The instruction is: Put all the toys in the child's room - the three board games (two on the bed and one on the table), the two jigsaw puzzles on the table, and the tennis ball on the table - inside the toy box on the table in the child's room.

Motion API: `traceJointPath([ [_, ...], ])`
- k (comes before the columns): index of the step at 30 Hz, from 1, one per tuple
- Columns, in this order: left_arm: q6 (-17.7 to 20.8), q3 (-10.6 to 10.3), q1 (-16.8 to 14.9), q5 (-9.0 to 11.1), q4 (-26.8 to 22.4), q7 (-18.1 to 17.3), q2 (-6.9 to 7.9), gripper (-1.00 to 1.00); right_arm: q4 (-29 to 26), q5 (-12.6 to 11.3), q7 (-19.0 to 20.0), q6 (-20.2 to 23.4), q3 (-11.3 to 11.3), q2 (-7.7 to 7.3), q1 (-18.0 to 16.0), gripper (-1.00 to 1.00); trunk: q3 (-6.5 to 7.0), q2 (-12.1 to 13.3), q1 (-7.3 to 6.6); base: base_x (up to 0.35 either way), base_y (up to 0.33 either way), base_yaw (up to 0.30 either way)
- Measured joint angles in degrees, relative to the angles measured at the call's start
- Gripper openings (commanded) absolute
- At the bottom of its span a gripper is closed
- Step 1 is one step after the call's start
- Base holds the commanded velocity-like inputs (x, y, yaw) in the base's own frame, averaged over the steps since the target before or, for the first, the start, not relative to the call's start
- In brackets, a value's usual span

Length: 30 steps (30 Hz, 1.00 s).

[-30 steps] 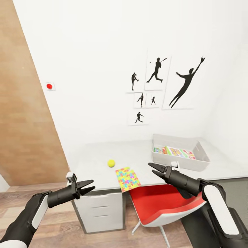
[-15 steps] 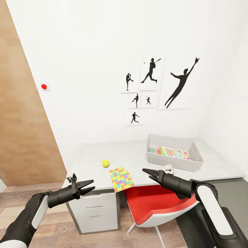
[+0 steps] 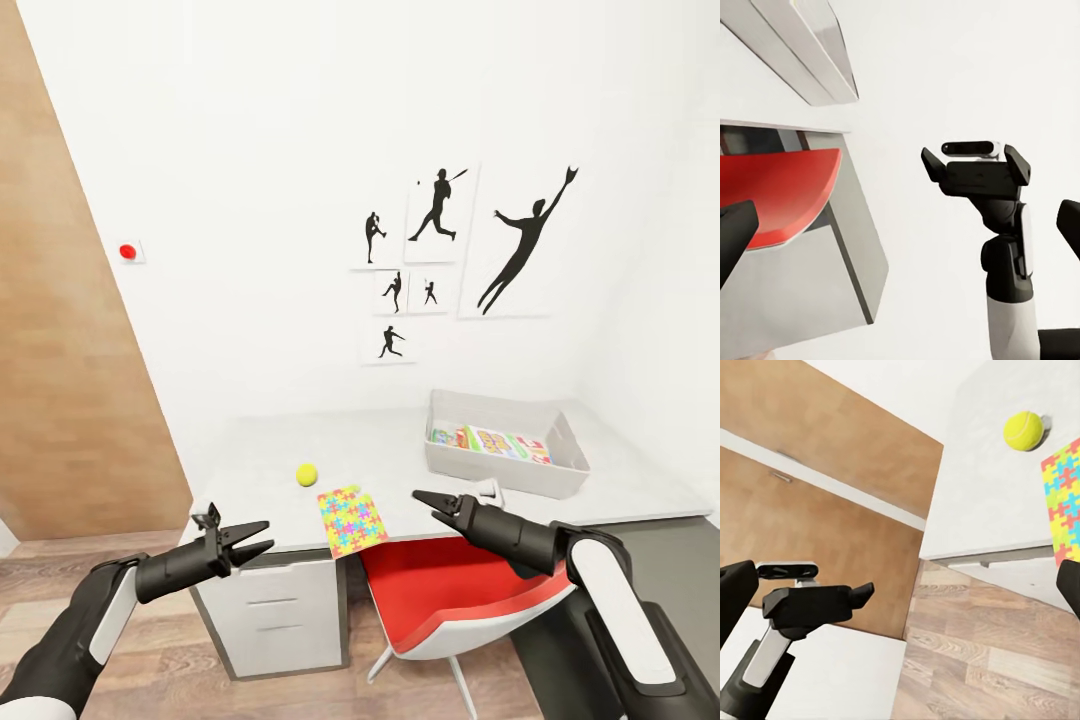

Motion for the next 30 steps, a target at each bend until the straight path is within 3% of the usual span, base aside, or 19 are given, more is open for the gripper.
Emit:
traceJointPath([
  [4, 0.0, 0.1, 0.0, -0.1, 0.0, 0.2, -0.1, 1.0, 0.0, 0.0, -0.3, -0.2, 2.3, 0.56, -0.4, 1.0, 0.0, 0.0, 0.0, 0.0, 0.0, 0.0],
  [7, 0.0, 0.1, 0.0, -0.1, 0.0, 0.3, 0.01, 1.0, 0.0, 0.2, -2.9, -0.3, 2.9, 3.08, -2.8, 1.0, 0.01, 0.0, 0.0, 0.0, 0.0, 0.0],
  [9, 0.1, 0.1, 0.0, 0.0, 0.0, 0.2, 0.04, 1.0, 0.0, 0.2, -6.9, -0.2, 3.1, 4.11, -7.5, 1.0, 0.01, 0.0, 0.0, 0.0, 0.0, 0.0],
  [12, 0.1, 0.1, 0.0, -0.1, 0.0, 0.3, -0.05, 1.0, 1.5, 0.6, -18.0, 0.0, 5.0, 6.2, -17.7, 1.0, 0.02, 0.0, 0.0, 0.0, 0.0, 0.0],
  [16, 0.1, 0.2, 0.0, 0.0, 0.0, 0.3, 0.03, 1.0, 7.0, -1.5, -29.5, 0.0, 6.8, 7.72, -24.8, 1.0, -0.35, -0.8, 0.44, 0.0, 0.0, 0.0],
  [23, 0.1, 0.2, 0.0, 0.0, 0.0, 0.3, 0.13, 1.0, 20.0, -4.3, -36.2, 0.1, 7.7, 8.15, -30.7, 1.0, -1.44, -3.2, 1.76, 0.0, 0.0, 0.0],
  [29, 0.1, 0.2, 0.0, 0.0, 0.0, 0.3, 0.15, 1.0, 22.3, -4.7, -41.4, 0.1, 8.0, 8.25, -31.6, 1.0, -1.44, -3.2, 1.76, 0.0, 0.0, 0.0],
  [30, 0.1, 0.2, 0.0, 0.0, 0.0, 0.3, 0.15, 1.0, 23.1, -4.7, -42.6, 0.3, 9.1, 8.32, -31.7, 1.0, -1.44, -3.2, 1.76, 0.0, 0.0, 0.0],
])
